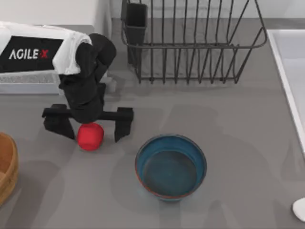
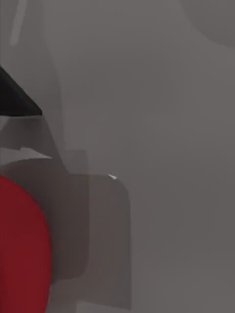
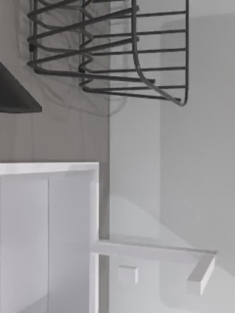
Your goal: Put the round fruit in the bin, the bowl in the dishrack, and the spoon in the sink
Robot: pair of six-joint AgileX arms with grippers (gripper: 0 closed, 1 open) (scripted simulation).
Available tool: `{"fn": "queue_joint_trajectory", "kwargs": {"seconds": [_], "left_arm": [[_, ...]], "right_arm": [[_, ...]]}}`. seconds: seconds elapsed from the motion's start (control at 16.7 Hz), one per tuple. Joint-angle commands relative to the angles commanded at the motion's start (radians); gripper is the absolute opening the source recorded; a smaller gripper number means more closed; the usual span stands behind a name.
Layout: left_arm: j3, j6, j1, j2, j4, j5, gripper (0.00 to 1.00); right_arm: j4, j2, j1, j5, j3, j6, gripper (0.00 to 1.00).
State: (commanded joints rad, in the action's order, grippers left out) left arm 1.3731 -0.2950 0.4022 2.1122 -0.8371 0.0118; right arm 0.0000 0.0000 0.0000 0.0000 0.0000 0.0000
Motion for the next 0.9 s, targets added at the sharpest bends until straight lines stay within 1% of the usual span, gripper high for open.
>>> {"fn": "queue_joint_trajectory", "kwargs": {"seconds": [0.12, 0.36, 0.9], "left_arm": [[-0.031, -0.004, 0.003, -0.019, 0.018, 0.000, 1.00], [-0.033, -0.004, 0.004, -0.020, 0.019, 0.000, 1.00], [-0.033, -0.004, 0.004, -0.020, 0.019, 0.000, 0.32]], "right_arm": [[0.000, 0.000, 0.000, 0.000, 0.000, 0.000, 1.00], [0.000, 0.000, 0.000, 0.000, 0.000, 0.000, 1.00], [0.000, 0.000, 0.000, 0.000, 0.000, 0.000, 1.00]]}}
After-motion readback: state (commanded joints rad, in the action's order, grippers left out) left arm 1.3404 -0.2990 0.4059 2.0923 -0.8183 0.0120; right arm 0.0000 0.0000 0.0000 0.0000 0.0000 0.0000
